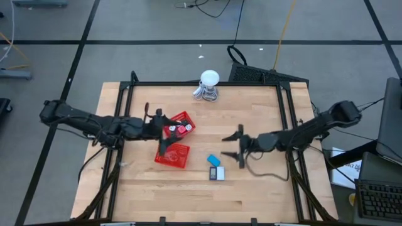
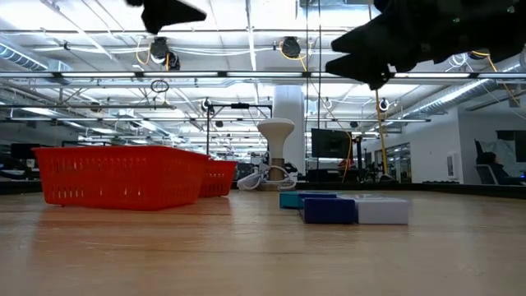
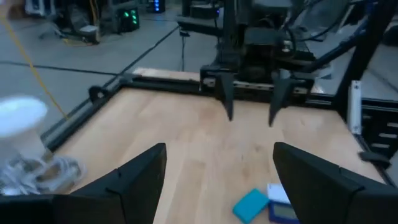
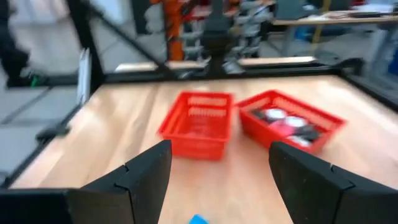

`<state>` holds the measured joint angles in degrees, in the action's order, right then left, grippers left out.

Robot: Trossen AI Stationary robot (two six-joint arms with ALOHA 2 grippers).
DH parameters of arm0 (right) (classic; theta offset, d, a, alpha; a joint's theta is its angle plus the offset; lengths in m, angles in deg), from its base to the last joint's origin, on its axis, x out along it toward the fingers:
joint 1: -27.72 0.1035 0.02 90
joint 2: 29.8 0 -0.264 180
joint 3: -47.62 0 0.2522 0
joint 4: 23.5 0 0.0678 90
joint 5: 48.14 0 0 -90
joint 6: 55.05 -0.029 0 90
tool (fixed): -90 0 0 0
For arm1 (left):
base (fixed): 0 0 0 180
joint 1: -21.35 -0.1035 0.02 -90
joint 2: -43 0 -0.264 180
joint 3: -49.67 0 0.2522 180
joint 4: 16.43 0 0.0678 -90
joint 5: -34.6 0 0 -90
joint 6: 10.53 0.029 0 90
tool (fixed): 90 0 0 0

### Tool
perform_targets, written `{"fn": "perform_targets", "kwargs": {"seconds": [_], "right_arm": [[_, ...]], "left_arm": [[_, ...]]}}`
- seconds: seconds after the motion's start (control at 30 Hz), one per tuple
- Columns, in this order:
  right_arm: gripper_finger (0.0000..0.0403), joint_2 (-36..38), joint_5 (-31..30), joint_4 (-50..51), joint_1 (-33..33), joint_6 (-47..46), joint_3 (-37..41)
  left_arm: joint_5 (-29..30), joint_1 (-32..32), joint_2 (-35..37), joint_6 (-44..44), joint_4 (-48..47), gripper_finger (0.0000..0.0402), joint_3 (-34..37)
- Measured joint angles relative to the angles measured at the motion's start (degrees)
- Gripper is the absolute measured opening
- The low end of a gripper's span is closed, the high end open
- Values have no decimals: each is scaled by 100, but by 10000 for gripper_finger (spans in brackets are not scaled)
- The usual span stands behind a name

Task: Pick & Place Office items
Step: Put the blue digital clock into the bottom red basket

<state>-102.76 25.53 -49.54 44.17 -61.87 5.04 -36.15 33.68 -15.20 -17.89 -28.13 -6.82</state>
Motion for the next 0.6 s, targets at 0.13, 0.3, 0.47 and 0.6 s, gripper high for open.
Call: {"fn": "perform_targets", "kwargs": {"seconds": [0.13,0.3,0.47,0.6], "right_arm": [[256,-779,-2,453,370,79,-542],[256,-1609,-948,1655,673,-866,-1104],[256,-2359,-1119,2427,624,-1653,-1675],[256,-2895,-888,3273,544,-1719,-2329]], "left_arm": [[-115,-36,727,-216,294,289,795],[-119,26,1887,3,322,279,1422],[-115,51,2828,302,360,274,1789],[-115,51,3256,362,162,274,1963]]}}
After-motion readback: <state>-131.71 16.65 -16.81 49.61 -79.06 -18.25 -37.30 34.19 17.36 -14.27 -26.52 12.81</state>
